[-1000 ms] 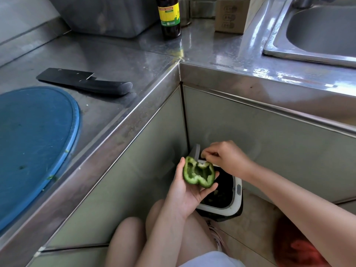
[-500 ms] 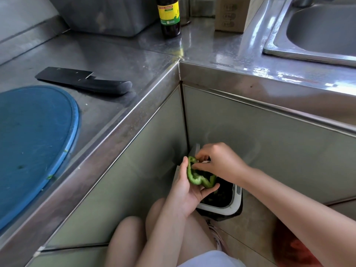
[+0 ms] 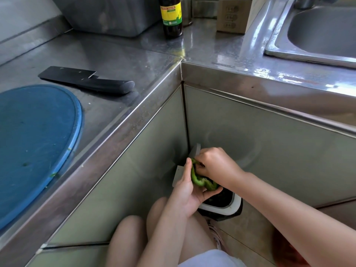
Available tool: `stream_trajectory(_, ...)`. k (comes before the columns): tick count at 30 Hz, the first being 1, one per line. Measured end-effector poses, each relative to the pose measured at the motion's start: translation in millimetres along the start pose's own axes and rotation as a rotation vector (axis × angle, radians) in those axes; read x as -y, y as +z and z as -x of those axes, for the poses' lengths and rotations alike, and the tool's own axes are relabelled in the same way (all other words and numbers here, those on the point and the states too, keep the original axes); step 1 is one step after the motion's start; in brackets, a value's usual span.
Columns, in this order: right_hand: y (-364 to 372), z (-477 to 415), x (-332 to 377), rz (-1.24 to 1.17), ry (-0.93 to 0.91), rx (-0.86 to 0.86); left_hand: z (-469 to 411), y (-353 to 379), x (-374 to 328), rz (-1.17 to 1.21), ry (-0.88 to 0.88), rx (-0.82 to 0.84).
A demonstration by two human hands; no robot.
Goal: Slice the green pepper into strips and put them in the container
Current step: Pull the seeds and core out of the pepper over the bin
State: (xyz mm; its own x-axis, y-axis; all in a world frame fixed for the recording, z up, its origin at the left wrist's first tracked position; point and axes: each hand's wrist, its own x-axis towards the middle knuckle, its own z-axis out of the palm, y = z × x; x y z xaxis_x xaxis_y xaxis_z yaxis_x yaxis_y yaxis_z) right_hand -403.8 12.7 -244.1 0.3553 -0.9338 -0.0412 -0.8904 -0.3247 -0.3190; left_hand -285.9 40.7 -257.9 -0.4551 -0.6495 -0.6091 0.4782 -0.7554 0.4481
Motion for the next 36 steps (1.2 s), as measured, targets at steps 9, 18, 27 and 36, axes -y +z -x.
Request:
stream_trajectory(9,-2.3,2.9,-2.5,-0.08,0.023,-0.077,-2.9,-2.0,-2.4,0.018,-0.006,-0.029)
stream_trajectory(18,-9.9,5.7,-22.3,-0.188,0.14,-0.193,-10.5,-9.0,-6.3,0.193,0.005,-0.084)
stream_trajectory(27,-9.4,6.9,-23.8,-0.209,0.075,-0.341,-11.2,-10.7,-6.6,0.261,0.147,0.003)
stream_trajectory(36,-21.4,16.6,-27.9,-0.169,0.136,-0.375,15.7,2.0,-15.0,0.277,0.17,0.237)
